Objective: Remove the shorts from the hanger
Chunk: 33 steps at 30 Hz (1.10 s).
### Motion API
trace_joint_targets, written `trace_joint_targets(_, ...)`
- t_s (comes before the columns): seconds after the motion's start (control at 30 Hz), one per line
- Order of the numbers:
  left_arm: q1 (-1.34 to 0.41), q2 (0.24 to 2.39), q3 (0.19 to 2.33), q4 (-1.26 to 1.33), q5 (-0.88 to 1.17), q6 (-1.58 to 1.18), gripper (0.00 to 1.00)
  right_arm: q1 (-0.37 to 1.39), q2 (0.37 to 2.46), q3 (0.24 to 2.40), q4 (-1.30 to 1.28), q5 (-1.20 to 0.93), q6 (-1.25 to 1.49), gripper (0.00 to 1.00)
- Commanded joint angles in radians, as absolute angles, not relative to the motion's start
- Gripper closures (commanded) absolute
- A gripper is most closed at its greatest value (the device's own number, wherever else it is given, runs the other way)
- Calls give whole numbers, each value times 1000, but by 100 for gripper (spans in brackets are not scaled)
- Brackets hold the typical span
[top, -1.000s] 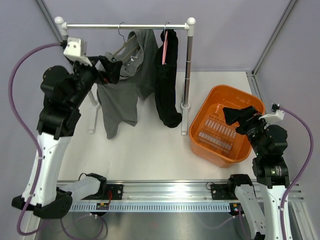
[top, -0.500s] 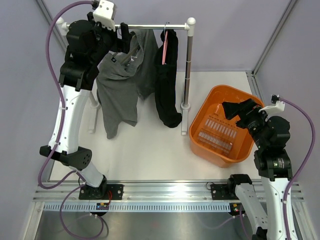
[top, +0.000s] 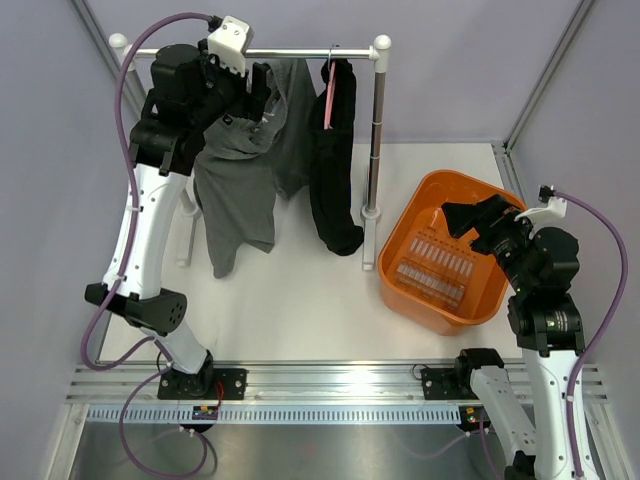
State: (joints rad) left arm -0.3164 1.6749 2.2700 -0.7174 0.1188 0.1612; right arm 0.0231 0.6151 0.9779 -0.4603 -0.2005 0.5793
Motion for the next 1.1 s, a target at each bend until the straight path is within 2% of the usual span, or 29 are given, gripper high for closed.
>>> trace_joint_targets(0.0, -310, 1713, 2303, -706, 169, 213, 29, 18, 624, 989, -419, -221, 564, 0)
trace_joint_targets(0.23, -250, 1755, 2327, -678, 206, 176, 30, 18, 656, 999, -402, -236, 572, 0)
trace_joint_targets(0.47, -178, 1779, 2342, -650, 334, 110, 31, 18, 664, 993, -399, -238, 569, 1)
trace_joint_targets(0.87, -175, 1821, 2327, -684, 507, 118, 35, 20, 670, 985, -387, -239, 569, 1)
trace_joint_targets(1.07, -201, 1827, 2313, -704, 476, 152, 41, 18, 673, 983, -385, -239, 568, 1)
